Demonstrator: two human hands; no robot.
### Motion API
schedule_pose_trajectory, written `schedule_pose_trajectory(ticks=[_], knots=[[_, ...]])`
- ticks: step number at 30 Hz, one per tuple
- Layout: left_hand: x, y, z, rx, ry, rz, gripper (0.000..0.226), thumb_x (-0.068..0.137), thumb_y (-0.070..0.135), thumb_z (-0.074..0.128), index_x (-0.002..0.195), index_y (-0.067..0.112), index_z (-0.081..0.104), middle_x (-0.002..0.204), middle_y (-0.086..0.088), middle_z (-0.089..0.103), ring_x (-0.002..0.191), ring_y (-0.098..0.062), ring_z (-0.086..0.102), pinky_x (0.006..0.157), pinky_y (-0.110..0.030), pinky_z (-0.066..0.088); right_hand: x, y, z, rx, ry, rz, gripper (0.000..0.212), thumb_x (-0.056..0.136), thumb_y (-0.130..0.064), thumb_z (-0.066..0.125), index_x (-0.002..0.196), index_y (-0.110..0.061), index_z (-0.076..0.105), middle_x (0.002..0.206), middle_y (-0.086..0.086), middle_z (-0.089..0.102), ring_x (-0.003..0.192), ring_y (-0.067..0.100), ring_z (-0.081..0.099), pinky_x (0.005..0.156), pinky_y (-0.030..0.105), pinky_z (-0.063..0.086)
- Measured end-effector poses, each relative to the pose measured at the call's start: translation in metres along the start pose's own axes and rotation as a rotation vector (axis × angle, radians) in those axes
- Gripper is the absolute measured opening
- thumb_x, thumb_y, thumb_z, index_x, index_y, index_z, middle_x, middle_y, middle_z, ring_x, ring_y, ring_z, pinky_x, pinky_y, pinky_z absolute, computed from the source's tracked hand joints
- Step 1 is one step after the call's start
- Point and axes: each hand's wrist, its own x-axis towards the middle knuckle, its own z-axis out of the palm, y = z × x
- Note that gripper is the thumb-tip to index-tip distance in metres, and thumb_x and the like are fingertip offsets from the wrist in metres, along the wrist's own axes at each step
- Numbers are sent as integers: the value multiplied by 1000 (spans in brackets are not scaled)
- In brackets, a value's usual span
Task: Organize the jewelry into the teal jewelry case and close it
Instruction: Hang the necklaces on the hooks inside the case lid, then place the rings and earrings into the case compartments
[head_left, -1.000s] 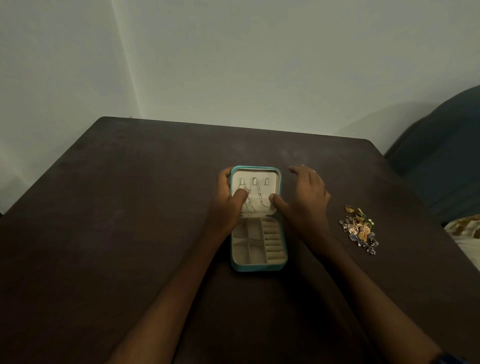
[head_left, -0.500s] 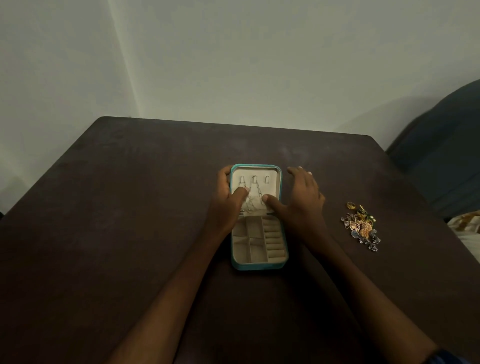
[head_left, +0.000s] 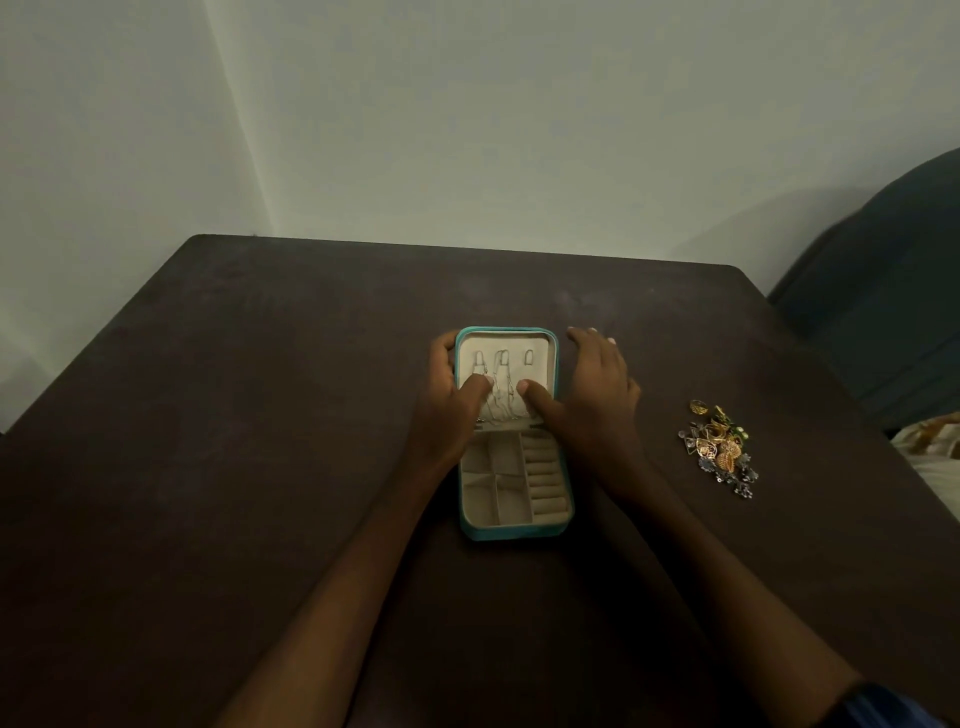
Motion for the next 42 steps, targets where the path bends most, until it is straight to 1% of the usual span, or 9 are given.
schedule_pose_trajectory(ticks=[7, 15, 18, 23, 25, 27, 31, 37, 42], knots=[[4, -5, 2, -30, 16, 4, 44, 80, 4, 51, 119, 22, 43, 106, 4, 61, 98, -15, 64, 79, -34, 56, -10, 0, 5, 1, -14, -26, 79, 75, -49, 66, 139, -17, 32, 148, 9, 33, 141, 27, 21, 109, 50, 23], [-1, -2, 0, -111, 18, -8, 44, 91, -2, 46, 133, 12, 42, 109, -1, 61, 87, -6, 67, 62, -22, 57, -32, 18, -33, -30, -10, -18, 69, 84, -47, 60, 141, -17, 33, 151, 5, 29, 143, 23, 14, 112, 45, 16], [-3, -1, -3, -115, 41, -23, 43, 92, 2, 46, 133, 13, 43, 107, 1, 63, 86, -4, 67, 70, -25, 58, -45, 34, -50, -33, 27, -37, 62, 83, -45, 61, 135, -17, 42, 145, 5, 40, 141, 24, 21, 110, 44, 20], [-8, 0, -12, -13, 122, -27, 43, 93, 19, 48, 136, 20, 41, 118, -3, 59, 105, -18, 61, 93, -44, 50, -61, 73, -82, -41, 66, 27, 46, 85, -42, 60, 125, -21, 52, 129, -2, 53, 125, 18, 43, 99, 36, 28], [-15, 6, -14, 57, 196, 30, 44, 92, 22, 50, 135, 21, 41, 122, -4, 57, 111, -21, 57, 97, -44, 47, -63, 96, -96, -39, 74, 84, 37, 85, -37, 60, 120, -22, 57, 122, -1, 58, 116, 20, 48, 91, 34, 31], [-24, 17, -12, 111, 252, 119, 42, 93, 20, 51, 134, 18, 42, 123, -5, 55, 113, -16, 54, 97, -33, 45, -66, 120, -107, -54, 81, 125, 30, 85, -32, 60, 113, -22, 61, 112, 1, 62, 108, 23, 53, 86, 35, 35], [-36, 46, 5, 190, 233, 331, 38, 92, 10, 52, 130, 11, 45, 112, -3, 54, 90, 9, 54, 77, -8, 45, -69, 156, -114, -72, 58, 155, 20, 83, -30, 62, 100, -21, 65, 95, 2, 65, 93, 25, 58, 79, 40, 47], [-52, 73, 58, 368, 106, 542, 29, 86, 17, 56, 114, 22, 57, 101, 4, 60, 83, 3, 56, 76, -10, 45, -69, 173, -110, -74, 6, 84, 18, 87, -24, 59, 101, -17, 68, 94, 7, 66, 89, 25, 59, 77, 40, 49], [-70, 69, 102, 430, -31, 560, 23, 87, 11, 61, 110, 13, 63, 95, 0, 62, 80, -6, 58, 68, -6, 43, -57, 168, -105, -148, -96, -28, 32, 90, -28, 54, 120, -23, 60, 104, 6, 62, 98, 24, 55, 79, 35, 46]])
